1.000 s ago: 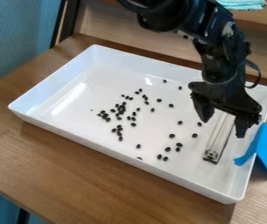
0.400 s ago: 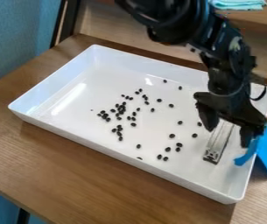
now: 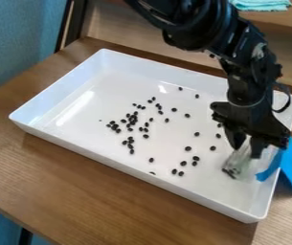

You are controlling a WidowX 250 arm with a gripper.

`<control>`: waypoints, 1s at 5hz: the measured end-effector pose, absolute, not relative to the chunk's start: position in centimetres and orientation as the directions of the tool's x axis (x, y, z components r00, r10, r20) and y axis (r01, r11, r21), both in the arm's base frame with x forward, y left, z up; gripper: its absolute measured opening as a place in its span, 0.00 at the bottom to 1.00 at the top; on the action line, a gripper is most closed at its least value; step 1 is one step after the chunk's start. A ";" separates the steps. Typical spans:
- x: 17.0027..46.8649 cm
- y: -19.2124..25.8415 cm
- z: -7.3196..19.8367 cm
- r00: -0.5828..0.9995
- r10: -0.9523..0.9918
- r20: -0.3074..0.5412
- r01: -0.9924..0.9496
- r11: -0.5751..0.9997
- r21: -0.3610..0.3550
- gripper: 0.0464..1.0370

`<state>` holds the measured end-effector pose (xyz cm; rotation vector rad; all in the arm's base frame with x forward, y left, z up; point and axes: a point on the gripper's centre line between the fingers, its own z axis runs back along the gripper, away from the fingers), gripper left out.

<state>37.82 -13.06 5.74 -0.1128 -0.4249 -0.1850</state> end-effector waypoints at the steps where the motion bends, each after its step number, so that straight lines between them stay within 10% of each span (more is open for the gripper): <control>1: 37.4 -12.3 5.3 0.905 -0.161 0.394 0.189 0.981 -0.032 0.28; 5: 36.3 -2.4 5.3 0.919 -0.058 0.390 0.059 0.998 0.009 0.28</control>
